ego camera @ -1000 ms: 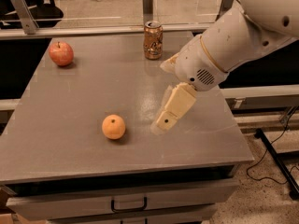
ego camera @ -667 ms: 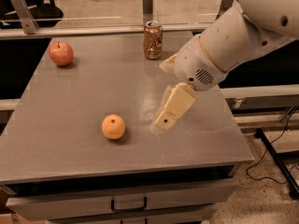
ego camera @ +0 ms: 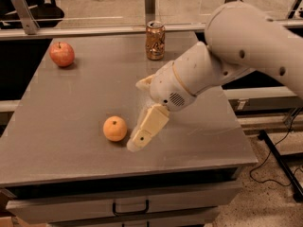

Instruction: Move orange near orange can

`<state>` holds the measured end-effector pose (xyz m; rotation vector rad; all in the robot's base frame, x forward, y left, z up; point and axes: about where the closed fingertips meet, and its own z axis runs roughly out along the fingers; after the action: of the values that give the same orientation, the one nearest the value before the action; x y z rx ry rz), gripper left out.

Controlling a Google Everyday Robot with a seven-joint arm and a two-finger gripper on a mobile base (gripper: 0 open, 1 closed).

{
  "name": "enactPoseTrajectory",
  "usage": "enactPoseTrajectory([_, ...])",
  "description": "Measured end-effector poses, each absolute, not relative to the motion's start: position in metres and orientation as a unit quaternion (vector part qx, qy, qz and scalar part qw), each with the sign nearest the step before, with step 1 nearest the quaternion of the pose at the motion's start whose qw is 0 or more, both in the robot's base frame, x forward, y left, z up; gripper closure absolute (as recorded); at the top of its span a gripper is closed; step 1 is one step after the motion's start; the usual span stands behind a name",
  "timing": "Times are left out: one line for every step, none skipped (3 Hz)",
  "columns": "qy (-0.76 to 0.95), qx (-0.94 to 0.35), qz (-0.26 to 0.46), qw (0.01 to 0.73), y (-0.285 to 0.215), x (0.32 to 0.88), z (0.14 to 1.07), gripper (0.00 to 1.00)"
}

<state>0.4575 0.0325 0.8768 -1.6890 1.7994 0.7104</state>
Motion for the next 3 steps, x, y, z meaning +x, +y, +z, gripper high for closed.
enactPoseTrajectory([0.662,-0.630,0.289,0.285,0.047,0.454,0.853,0.00])
enactPoseTrajectory([0.650,-0.626,0.316,0.292,0.065,0.451,0.836,0.00])
enactPoseTrajectory([0.643,-0.621,0.334,0.299,0.077,0.451,0.827,0.17])
